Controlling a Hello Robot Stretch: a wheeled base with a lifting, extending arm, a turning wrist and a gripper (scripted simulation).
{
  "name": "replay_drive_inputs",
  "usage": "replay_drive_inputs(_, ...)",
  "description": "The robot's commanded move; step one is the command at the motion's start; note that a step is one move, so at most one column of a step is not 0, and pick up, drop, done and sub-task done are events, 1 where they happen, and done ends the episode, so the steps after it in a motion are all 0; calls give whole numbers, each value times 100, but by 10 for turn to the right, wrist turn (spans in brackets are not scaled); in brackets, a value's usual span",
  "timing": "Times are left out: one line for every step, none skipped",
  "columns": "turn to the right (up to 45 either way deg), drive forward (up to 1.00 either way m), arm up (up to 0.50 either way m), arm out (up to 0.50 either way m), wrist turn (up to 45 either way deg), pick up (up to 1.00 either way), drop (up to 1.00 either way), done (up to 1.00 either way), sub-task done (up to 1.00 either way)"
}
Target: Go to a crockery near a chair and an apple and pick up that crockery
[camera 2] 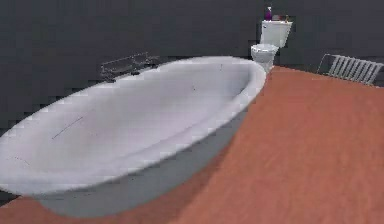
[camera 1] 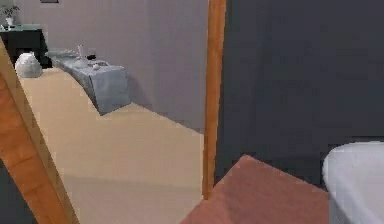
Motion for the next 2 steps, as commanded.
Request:
replay_drive_inputs(0,75,0,0,0,0,0,0,0)
replay_drive_inputs(-360,0,0,0,0,0,0,0,0)
